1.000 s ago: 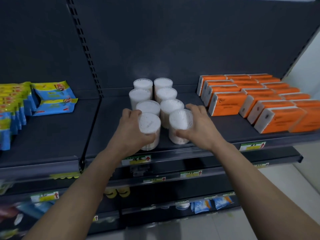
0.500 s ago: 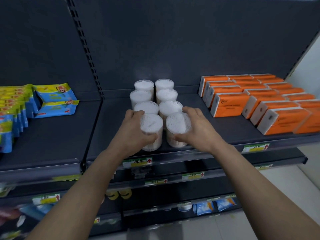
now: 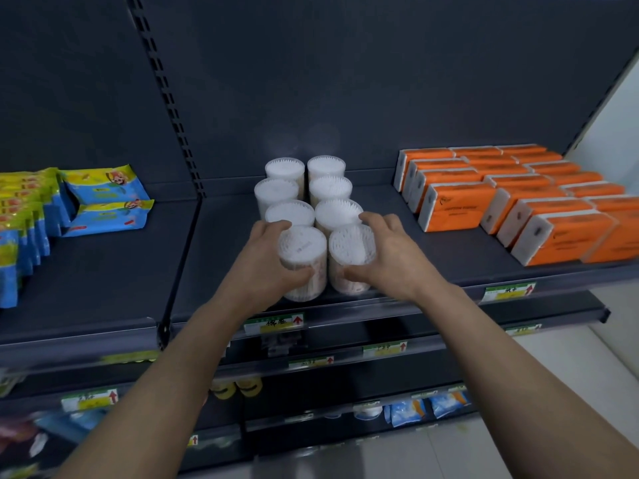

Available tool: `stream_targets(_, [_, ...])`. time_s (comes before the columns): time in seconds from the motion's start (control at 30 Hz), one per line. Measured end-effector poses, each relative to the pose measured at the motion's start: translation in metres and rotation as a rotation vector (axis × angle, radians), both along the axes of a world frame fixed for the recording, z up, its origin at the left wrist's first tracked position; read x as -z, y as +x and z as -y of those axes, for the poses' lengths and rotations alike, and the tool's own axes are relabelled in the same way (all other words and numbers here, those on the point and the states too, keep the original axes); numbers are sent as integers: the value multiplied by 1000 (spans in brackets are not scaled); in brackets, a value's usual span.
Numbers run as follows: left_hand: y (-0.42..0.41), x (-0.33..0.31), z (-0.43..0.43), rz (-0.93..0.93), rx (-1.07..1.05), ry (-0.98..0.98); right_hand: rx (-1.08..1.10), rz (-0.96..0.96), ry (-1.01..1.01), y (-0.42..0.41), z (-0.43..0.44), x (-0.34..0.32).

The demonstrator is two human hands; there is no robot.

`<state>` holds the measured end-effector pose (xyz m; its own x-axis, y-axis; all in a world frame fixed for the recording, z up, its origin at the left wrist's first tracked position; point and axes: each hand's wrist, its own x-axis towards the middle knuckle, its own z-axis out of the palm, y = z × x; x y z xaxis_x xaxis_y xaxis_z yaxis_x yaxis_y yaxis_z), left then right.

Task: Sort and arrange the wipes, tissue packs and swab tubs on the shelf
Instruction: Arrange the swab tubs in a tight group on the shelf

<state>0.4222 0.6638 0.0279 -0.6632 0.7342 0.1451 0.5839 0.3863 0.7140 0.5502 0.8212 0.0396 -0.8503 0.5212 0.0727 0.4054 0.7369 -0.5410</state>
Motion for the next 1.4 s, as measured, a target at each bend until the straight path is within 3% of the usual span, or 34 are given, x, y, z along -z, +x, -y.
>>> stream_targets(0.4, [-9,-7,25,-32,-103,9,102,-75,92,-1,-5,-15])
stream_targets(0.73, [-24,1,54,-73,-269,69,-257,-90,-63,-30,45,-18])
stream_targets(0.87, [-40,3,75,-84,-298,58,-338,-114,-6,-53,67,-16])
stream_targets(1.17, [-85,8,94,-61,-259,29,-263,-1,238,-102,90,-7])
stream_targets(1.4, [-113,18,86,-44,-177,80,-177,-2,233,-116,91,-2])
